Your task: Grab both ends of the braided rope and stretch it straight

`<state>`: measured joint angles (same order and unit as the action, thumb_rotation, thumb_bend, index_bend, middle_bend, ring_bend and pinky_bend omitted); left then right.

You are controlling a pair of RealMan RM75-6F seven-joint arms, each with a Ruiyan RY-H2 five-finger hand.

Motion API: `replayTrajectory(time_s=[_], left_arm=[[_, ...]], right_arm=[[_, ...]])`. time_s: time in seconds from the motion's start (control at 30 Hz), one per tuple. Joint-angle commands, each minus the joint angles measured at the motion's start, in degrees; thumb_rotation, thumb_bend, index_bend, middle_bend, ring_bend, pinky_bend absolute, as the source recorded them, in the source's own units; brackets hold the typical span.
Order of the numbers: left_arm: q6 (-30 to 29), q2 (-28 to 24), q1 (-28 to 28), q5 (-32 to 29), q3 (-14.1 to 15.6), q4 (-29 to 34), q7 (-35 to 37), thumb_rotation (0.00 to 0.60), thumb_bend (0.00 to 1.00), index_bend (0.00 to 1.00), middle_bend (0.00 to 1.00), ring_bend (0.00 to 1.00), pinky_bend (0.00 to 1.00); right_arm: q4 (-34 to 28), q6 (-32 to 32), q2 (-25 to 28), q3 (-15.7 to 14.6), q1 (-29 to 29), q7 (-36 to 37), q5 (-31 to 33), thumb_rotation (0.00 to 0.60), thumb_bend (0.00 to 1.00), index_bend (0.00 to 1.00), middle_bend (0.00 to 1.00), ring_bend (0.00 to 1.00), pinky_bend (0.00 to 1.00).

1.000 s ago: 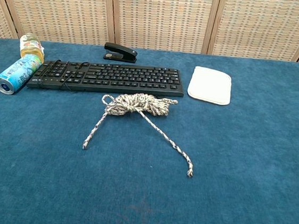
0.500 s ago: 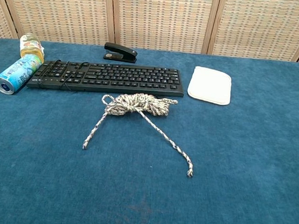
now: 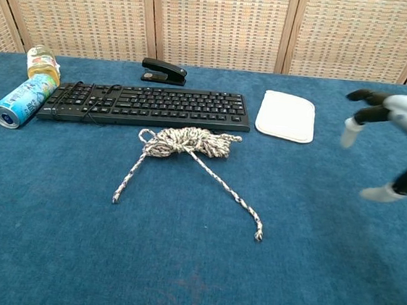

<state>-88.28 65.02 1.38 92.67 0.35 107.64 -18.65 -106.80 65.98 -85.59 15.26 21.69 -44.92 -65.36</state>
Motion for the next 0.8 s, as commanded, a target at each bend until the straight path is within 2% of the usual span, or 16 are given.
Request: replayTrajectory(time_s=[0.03, 0.23, 0.47, 0.8], left_arm=[[0.92, 0.62, -0.56, -1.83, -0.72, 0.28, -1.16, 0.6, 0.0, 0.0, 0.0, 0.0, 0.0], [1.37, 1.32, -0.95, -2.76, -0.8, 0.43, -2.77, 0.6, 0.0, 0.0, 0.0, 0.0, 0.0], [1.71, 1.7, -1.31, -3.51, -0.83, 0.36, -3.42, 0.6, 0.0, 0.0, 0.0, 0.0, 0.0], [1.64, 1.65, -1.58, -3.72, -0.63, 0.27, -3.16, 0.6, 0.0, 0.0, 0.0, 0.0, 0.0]], right_arm=[[2.83, -2.6, -8.61, 3.07, 8.19, -8.8, 11.72, 0.6, 0.0, 0.41, 0.0, 0.0, 0.0], [3.2, -0.5, -13.27, 2.56, 13.19, -13.54, 20.66, 0.6, 0.0, 0.43, 0.0, 0.0, 0.0], [6.93, 2.27, -17.82, 2.27, 17.48, -16.21, 25.99, 0.6, 0.0, 0.43, 0.0, 0.0, 0.0], [13.74, 4.51, -21.79, 1.63, 20.85, -15.15, 28.12, 0.6, 0.0, 0.43, 0.0, 0.0, 0.0]])
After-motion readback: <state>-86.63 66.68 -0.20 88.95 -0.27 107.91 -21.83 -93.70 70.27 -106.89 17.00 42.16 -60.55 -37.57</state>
